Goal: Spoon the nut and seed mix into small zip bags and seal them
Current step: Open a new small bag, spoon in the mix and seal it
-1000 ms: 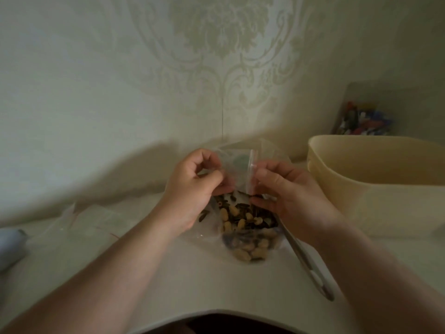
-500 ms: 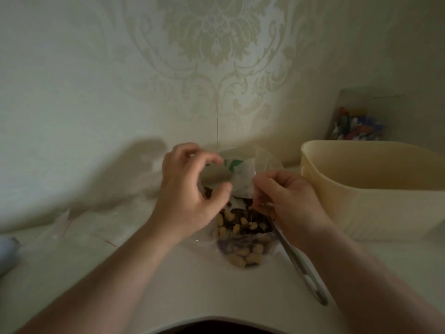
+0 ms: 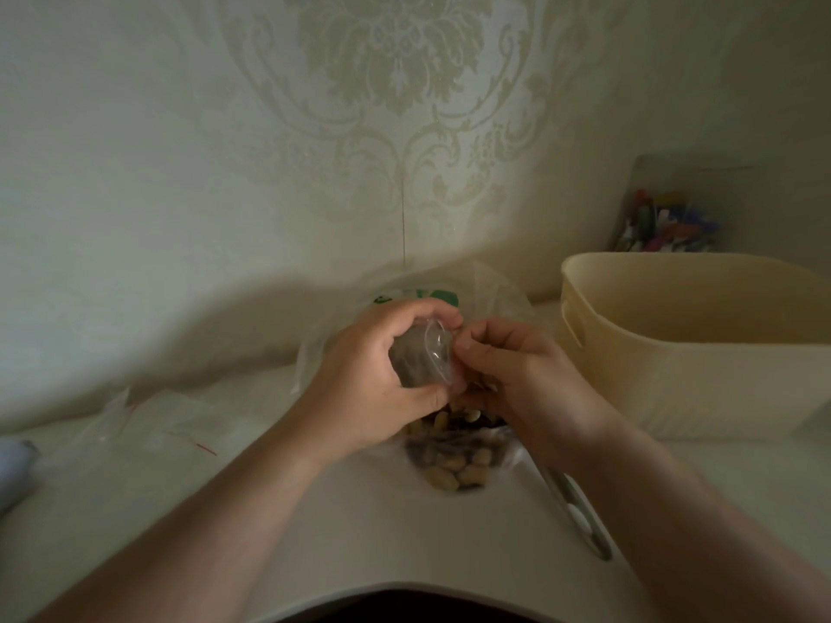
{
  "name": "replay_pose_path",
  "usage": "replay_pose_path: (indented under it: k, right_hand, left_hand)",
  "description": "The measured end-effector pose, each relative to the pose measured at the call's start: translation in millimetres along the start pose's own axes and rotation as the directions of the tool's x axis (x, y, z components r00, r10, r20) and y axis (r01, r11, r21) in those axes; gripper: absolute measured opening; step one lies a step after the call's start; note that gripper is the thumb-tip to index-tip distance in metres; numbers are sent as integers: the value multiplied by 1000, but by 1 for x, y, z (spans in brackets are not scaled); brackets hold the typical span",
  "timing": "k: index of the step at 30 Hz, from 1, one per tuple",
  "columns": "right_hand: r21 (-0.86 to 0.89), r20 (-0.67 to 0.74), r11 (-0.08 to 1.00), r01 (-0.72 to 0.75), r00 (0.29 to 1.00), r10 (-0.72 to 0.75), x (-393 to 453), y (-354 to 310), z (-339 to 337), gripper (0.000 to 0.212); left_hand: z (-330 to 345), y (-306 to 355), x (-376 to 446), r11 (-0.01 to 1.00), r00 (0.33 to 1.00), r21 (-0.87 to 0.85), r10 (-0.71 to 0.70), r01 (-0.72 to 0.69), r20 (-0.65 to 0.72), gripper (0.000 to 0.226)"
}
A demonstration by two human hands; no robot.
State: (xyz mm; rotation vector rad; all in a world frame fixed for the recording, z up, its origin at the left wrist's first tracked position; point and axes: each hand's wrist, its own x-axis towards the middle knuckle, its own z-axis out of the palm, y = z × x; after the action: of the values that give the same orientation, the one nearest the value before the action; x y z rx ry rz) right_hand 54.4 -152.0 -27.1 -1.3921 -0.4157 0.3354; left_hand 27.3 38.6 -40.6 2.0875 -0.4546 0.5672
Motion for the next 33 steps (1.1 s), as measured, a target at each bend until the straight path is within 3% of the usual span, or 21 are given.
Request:
replay_pose_path:
  k: [4, 7, 11, 14, 18, 19, 22, 24, 28, 33]
  right_hand:
    - [-87, -61, 995, 48, 997, -53, 2, 6, 2, 5]
    - [-201, -104, 977, 75, 990, -97, 4, 9, 4, 15]
    - [-234, -201, 970, 65, 973, -114, 6, 11, 5, 17]
    - [-314, -192, 944, 98, 968, -164, 6, 9, -2, 16]
    - [-696, -57, 712, 97, 980, -190, -3, -3, -22, 18]
    - [-785, -22, 614, 83, 987, -161, -6, -7, -27, 24]
    - [-979, 105, 176, 104, 994, -4, -12, -14, -39, 37]
    - [-988, 155, 8, 155, 986, 67, -16, -13, -44, 39]
    - [-975, 201, -80, 209, 974, 99, -22, -10, -46, 44]
    - [-984, 178, 29, 177, 984, 9, -24, -11, -42, 26]
  left_hand:
    - [6, 1, -1, 985, 995, 145, 100, -95, -30, 63]
    - [10, 1, -1, 970, 985, 186, 167, -157, -42, 64]
    - [7, 1, -2, 973, 995, 217, 88, -75, -50, 80]
    - [3, 4, -1, 985, 998, 167, -28, 37, -58, 73]
    - [-14, -1, 5, 964, 970, 123, -243, 237, 32, 67]
    - [-19, -3, 7, 954, 958, 124, -283, 274, 55, 67]
    - [-30, -6, 10, 924, 930, 171, -359, 341, 84, 68]
    - [-36, -9, 10, 900, 912, 270, -388, 343, 134, 66]
    - [-48, -16, 9, 842, 888, 412, -436, 347, 144, 41]
    - [-56, -21, 6, 783, 845, 521, -498, 340, 197, 26]
